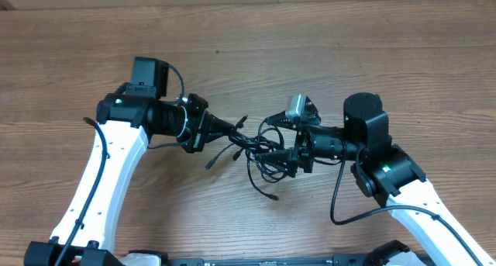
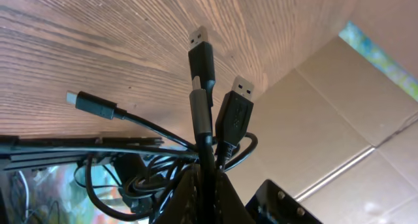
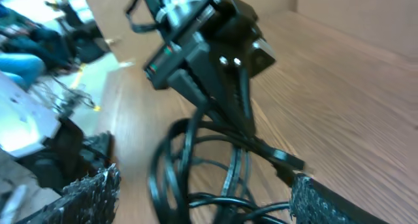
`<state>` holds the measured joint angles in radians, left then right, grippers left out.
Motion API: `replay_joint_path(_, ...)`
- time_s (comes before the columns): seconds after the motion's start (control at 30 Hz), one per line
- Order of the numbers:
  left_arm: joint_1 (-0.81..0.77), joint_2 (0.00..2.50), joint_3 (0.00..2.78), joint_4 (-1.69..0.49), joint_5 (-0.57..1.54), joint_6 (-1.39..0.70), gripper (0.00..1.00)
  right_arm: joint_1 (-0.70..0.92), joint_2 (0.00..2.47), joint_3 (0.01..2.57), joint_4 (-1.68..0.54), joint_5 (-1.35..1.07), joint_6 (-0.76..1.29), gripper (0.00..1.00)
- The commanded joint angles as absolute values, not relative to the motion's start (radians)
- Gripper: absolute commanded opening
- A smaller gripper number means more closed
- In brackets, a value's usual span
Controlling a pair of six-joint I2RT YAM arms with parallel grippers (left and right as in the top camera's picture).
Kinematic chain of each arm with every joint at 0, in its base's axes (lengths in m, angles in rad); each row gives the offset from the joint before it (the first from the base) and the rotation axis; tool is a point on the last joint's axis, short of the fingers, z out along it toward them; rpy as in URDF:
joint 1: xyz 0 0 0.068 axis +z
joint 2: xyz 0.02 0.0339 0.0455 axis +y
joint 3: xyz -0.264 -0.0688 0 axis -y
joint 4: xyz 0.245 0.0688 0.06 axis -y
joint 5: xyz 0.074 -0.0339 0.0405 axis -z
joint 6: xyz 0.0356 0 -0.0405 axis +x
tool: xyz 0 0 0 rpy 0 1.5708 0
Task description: Untangle cables
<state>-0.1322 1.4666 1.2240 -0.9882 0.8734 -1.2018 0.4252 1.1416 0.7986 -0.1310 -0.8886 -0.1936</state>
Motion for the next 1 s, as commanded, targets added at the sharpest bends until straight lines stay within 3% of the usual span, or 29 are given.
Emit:
replay_joint_path(0.0, -0.155, 1.468, 1.246, -0.991, 0.820, -1.202, 0.04, 0.420, 1.125, 0.820, -0.169, -0.819, -0.330, 0.82)
replay_joint_path(0.33, -0.169, 1.468, 1.246, -0.991, 0.774, -1.258, 0.04, 0.523, 1.127, 0.820, -0.251, -0.603, -0.481, 0.79)
replay_joint_path(0.6, -0.172, 1.468, 1.246, -0.991, 0.773, -1.264, 0.04, 0.645, 1.127, 0.820, -0.252, -0.326, -0.485, 0.75)
replay_joint_path(0.67, -0.172, 1.468, 1.246, -0.991, 0.773, -1.264, 0.04, 0.660, 1.127, 0.820, -0.252, -0.293, -0.504, 0.68)
replay_joint_path(0.8, -0.172, 1.468, 1.246, -0.993, 0.766, -1.264, 0.04, 0.674, 1.127, 0.820, -0.240, -0.207, -0.503, 0.42)
replay_joint_path(0.97, -0.178, 1.468, 1.246, -1.008, 0.730, -1.264, 0.04, 0.674, 1.127, 0.820, -0.202, -0.195, -0.494, 0.27)
